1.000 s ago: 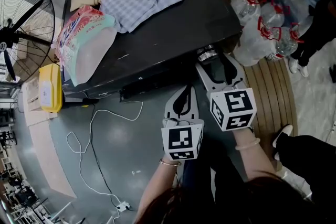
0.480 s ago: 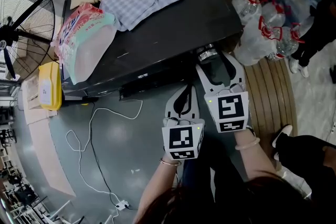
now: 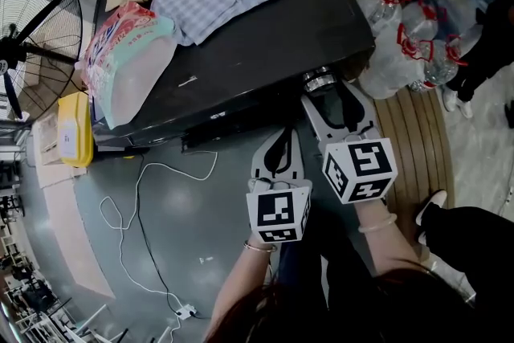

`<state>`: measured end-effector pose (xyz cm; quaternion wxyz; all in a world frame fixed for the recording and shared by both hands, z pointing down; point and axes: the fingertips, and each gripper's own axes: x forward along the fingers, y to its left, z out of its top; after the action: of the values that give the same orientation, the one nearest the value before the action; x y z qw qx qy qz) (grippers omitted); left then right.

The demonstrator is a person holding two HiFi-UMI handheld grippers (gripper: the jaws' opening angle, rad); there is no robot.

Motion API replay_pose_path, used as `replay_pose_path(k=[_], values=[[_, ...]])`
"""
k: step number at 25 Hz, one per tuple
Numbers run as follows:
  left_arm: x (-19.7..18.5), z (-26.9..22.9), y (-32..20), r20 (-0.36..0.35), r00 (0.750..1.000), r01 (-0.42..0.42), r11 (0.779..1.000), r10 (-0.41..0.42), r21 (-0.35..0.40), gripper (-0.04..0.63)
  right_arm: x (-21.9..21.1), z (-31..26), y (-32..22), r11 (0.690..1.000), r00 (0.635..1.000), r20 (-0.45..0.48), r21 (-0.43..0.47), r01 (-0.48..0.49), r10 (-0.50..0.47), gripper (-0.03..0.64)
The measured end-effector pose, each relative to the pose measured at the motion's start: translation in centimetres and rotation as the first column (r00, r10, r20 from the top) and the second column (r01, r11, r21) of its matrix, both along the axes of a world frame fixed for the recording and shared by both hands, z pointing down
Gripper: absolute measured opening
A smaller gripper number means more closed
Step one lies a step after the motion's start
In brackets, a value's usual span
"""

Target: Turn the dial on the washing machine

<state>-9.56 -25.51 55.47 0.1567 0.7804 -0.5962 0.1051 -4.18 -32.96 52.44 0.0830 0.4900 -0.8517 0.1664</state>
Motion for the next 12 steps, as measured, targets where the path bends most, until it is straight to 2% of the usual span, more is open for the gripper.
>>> replay_pose_path(k=[3, 8, 10, 12], values=[[-0.04, 0.07, -0.07, -0.003, 1.000, 0.002, 1.000, -0.002, 0.004, 0.014, 0.08, -0.01, -0.01, 1.000, 0.998, 0.062, -0.025, -0.005, 0.006, 0.295], [-0.10, 0.18, -0.03, -0.003, 1.000, 0.002, 1.000, -0.002, 0.001, 0.014, 0.05, -0.16, -0.07, 1.000, 0.998, 0.055, 0.000, 0.005, -0.005, 0.295], [-0.15, 0.20, -0.02, -0.003, 1.000, 0.004, 1.000, -0.004, 0.001, 0.014, 0.01, -0.33, -0.08, 0.999, 1.000, -0.014, 0.037, 0.027, -0.026, 0.298], [-0.22, 0.19, -0.04, -0.004, 1.000, 0.005, 1.000, -0.005, 0.003, 0.014, -0.21, -0.33, -0.01, 0.994, 0.990, -0.134, 0.083, 0.064, -0.053, 0.309]])
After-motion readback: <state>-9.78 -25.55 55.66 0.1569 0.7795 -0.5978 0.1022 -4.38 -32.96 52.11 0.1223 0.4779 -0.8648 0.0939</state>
